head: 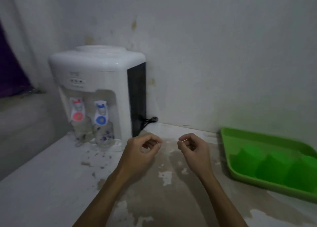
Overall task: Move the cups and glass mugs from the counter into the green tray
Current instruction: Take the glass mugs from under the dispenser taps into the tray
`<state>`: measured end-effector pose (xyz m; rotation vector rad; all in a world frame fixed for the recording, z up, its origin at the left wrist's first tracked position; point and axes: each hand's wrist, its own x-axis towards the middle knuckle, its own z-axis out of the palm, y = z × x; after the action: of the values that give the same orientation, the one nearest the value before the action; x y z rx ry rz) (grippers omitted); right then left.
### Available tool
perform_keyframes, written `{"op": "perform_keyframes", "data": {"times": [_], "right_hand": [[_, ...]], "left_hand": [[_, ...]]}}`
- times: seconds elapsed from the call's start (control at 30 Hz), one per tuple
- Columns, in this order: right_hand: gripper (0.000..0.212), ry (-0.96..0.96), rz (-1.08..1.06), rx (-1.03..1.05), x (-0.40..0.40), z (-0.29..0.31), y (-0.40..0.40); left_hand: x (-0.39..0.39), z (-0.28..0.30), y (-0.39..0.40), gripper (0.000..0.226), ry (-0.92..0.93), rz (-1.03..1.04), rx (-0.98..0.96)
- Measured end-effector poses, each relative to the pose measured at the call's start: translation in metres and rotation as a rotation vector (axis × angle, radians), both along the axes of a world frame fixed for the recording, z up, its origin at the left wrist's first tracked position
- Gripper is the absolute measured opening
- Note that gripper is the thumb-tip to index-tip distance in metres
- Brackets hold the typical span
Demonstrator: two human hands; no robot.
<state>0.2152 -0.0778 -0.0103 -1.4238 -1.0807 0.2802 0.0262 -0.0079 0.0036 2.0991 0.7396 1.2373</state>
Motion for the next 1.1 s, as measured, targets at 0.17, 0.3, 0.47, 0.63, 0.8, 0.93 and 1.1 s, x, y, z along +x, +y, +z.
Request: {"op": "perform_keyframes", "data": {"times": [0.17,0.3,0.47,0.63,0.8,0.93,1.1], "right_hand": [[0.016,0.013,0.097,-0.030,-0.049,-0.003,0.040],[0.019,0.027,0.145,-0.053,-0.074,-0.009,0.060],[0.021,0.083,0.180,-0.060,-0.096,-0.015,0.076],[0.017,0.167,0.190,-0.072,-0.105,-0.023,0.077],[0.021,0.192,0.224,-0.112,-0.109,-0.028,0.073],[0.017,0.191,0.218,-0.093,-0.104,-0.025,0.073],[0.015,0.181,0.226,-0.050,-0.096,-0.020,0.074]], "left_hand": [[-0.051,-0.004,0.022,0.020,-0.083,0.223,0.069],[-0.072,-0.020,0.038,0.029,-0.132,0.467,0.076],[-0.084,-0.034,0.056,0.058,-0.179,0.596,-0.094],[-0.086,-0.039,0.063,0.071,-0.161,0.528,-0.087],[-0.085,-0.042,0.074,0.077,-0.142,0.549,-0.105],[-0.085,-0.045,0.084,0.075,-0.104,0.612,-0.063],[-0.084,-0.046,0.088,0.080,-0.132,0.594,-0.108]]}}
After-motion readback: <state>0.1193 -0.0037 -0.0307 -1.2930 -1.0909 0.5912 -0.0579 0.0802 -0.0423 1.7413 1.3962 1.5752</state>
